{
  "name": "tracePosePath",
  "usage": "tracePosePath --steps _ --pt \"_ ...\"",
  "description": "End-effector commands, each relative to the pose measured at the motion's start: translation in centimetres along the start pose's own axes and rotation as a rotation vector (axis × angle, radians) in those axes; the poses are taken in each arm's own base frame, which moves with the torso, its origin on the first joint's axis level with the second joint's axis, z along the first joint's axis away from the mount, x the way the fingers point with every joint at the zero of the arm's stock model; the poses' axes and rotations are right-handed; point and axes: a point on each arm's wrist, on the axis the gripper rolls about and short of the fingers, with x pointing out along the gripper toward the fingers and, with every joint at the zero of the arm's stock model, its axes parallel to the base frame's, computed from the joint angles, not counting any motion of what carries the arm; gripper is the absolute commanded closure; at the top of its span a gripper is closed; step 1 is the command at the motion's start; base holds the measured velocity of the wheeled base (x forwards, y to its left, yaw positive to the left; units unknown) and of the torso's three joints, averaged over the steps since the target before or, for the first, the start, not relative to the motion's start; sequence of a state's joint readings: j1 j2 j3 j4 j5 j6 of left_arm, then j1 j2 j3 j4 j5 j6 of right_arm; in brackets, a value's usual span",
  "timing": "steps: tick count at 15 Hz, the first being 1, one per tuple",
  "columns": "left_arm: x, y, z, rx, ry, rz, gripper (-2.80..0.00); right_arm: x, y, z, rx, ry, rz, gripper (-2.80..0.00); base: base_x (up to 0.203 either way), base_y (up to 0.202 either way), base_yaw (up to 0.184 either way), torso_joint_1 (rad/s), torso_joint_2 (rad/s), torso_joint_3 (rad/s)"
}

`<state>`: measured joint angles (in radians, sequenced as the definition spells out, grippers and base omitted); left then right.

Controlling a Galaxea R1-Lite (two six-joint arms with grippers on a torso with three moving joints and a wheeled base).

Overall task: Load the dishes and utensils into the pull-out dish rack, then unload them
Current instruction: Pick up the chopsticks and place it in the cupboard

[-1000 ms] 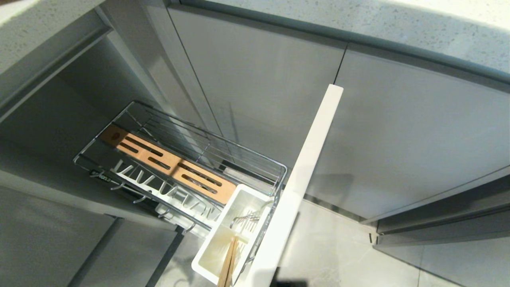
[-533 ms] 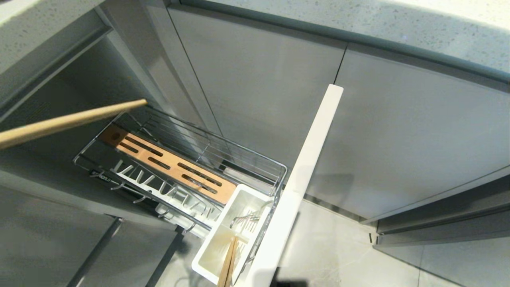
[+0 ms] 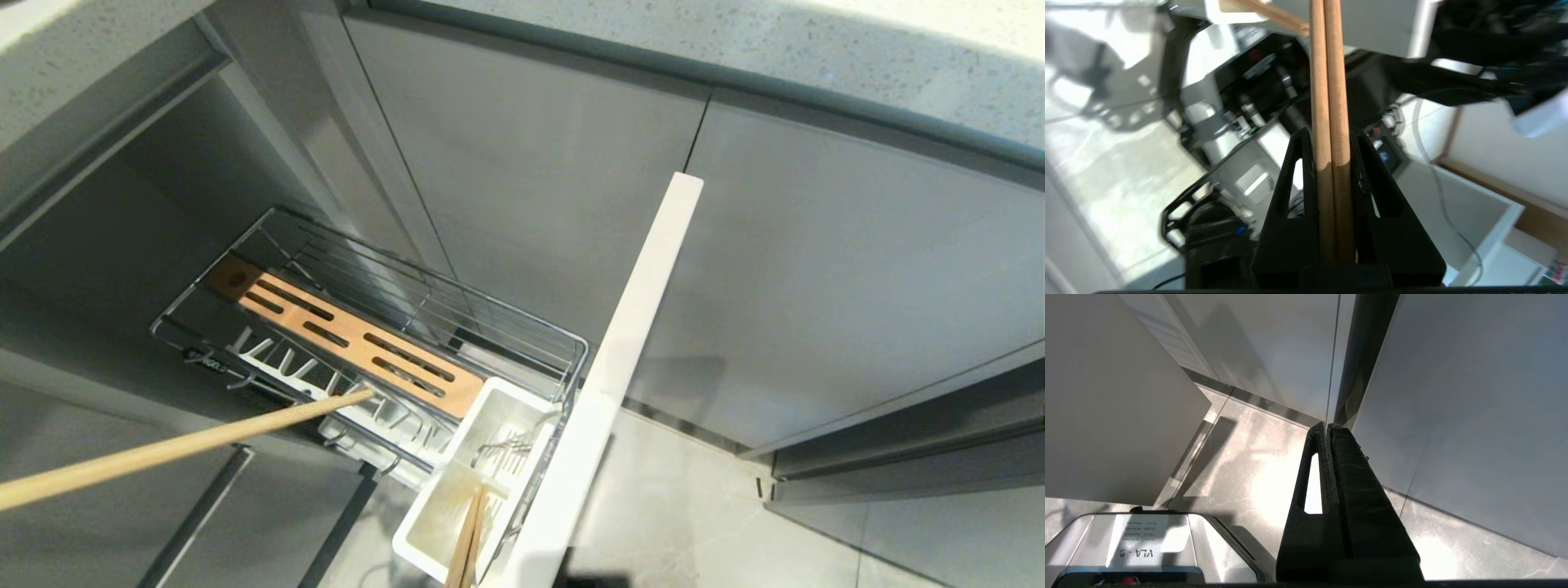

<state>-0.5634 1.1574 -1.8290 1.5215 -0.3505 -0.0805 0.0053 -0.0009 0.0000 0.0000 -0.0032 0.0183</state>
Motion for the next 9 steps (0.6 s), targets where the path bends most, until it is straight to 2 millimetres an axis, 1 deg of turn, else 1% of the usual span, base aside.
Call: tracePosePath --steps 1,2,5,7,9 --pt "1.2 0.5 0.7 -0.02 0.057 0.04 0.0 0.0 0.0 0.0 0.0 0.002 0.001 0.0 0.0 0.0 0.0 0.0 0.0 0.0" --pt "2.0 0.8 1.1 -0.022 0.089 0.08 0.0 0.0 0.0 0.0 0.0 0.002 0.001 0.0 0.0 0.0 0.0 0.0 0.0 0.0" --pt "3.5 1.4 2.0 -0.016 0.153 0.105 0.0 0.0 0.0 0.0 0.0 0.002 0.001 0.0 0.0 0.0 0.0 0.0 0.0 0.0" --pt "4.9 1.9 3.0 -0.024 0.201 0.15 0.0 0.0 0.0 0.0 0.0 0.002 0.001 0.0 0.0 0.0 0.0 0.0 0.0 0.0" --pt "5.6 2.1 3.5 -0.029 0.223 0.161 0.0 0.0 0.0 0.0 0.0 0.002 0.001 0.0 0.0 0.0 0.0 0.0 0.0 0.0"
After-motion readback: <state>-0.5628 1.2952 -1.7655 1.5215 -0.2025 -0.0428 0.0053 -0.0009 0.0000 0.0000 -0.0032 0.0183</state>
